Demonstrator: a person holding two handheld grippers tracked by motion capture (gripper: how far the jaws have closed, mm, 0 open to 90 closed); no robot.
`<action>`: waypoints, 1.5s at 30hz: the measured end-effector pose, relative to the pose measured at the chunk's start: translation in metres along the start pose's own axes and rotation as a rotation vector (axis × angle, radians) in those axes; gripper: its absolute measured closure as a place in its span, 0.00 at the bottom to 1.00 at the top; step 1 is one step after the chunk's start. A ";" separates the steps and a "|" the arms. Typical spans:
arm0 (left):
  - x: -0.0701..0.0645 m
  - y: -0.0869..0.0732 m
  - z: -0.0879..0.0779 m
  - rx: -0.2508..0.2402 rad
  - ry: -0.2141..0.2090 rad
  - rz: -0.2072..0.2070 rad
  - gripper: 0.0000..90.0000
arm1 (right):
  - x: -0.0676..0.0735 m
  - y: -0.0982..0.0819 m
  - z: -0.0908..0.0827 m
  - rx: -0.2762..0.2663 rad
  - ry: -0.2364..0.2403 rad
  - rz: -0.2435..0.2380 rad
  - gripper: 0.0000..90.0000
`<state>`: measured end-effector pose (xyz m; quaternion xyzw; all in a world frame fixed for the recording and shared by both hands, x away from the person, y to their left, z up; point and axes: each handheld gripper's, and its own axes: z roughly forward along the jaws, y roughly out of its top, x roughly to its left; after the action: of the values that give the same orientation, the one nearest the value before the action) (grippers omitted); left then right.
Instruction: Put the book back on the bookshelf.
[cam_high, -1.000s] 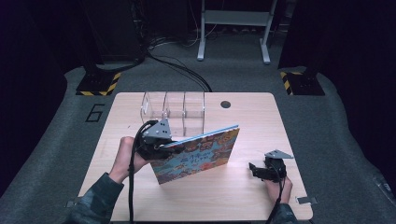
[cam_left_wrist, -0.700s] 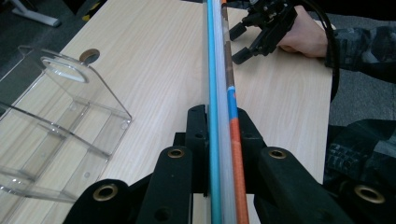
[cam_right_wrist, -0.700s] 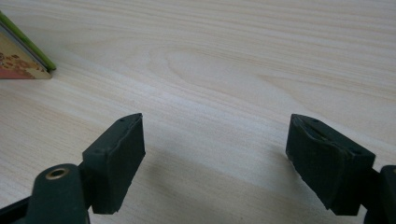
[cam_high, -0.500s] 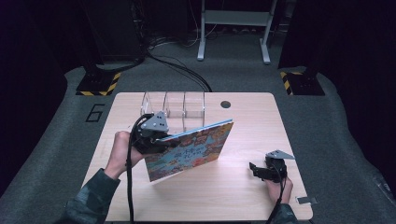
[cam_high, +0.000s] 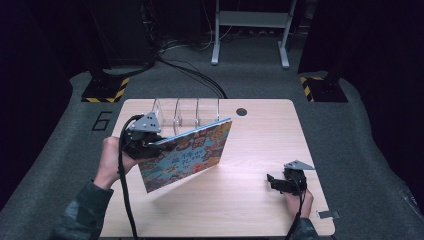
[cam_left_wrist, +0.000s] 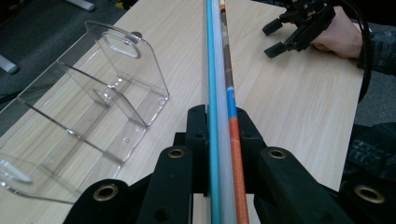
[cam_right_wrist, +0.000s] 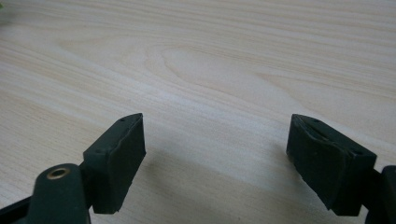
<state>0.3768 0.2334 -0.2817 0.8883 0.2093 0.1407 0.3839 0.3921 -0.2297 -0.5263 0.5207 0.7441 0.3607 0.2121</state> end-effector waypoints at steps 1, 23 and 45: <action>0.002 -0.001 -0.003 0.000 -0.003 -0.004 0.90 | 0.000 0.000 0.000 -0.006 -0.004 0.006 0.21; 0.020 -0.031 -0.042 -0.024 0.096 -0.105 0.89 | 0.005 0.001 0.004 0.026 -0.038 -0.031 0.17; 0.038 -0.045 -0.070 -0.101 0.186 -0.202 0.90 | 0.005 0.001 0.004 0.018 -0.034 -0.037 0.17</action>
<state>0.3692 0.3225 -0.2652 0.8254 0.3246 0.1935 0.4194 0.3937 -0.2233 -0.5283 0.5148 0.7531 0.3413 0.2267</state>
